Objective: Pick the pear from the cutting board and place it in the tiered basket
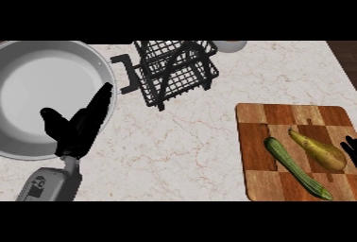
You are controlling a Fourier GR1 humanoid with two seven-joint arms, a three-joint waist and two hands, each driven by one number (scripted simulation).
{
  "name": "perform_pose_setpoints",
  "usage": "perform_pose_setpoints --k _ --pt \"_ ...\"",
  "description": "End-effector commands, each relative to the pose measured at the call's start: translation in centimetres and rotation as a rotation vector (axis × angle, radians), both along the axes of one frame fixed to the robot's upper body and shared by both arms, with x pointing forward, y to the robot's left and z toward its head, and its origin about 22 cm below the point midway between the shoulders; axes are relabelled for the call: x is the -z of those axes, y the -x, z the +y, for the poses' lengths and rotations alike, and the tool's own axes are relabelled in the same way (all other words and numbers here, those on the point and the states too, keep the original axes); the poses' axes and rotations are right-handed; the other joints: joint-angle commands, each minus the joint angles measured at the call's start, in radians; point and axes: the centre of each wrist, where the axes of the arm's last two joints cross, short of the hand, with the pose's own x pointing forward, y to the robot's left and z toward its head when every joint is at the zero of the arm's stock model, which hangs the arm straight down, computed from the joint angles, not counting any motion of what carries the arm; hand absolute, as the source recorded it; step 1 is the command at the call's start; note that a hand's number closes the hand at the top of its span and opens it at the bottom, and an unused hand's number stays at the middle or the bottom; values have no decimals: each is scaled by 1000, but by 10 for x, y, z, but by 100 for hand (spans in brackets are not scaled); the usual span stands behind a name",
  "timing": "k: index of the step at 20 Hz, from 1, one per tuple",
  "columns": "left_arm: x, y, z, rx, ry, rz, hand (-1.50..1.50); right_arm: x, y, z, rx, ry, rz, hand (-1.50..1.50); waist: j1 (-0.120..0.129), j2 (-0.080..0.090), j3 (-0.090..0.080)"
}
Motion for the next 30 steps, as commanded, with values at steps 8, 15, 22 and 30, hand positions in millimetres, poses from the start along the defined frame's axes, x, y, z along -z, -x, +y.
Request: perform_pose_setpoints --k 8,15,22,30 --pt "11 3 -20 19 16 55 0 3 -47 5 4 -58 16 -150 2 10 3" --pt "5 6 -23 21 8 31 0 28 -69 1 30 -50 46 -150 8 11 4" --pt "9 9 -16 32 14 40 0 35 -76 8 0 -54 31 -150 7 11 4" --pt "1 4 -22 19 -7 33 0 50 -77 28 -152 -13 40 150 6 11 4"
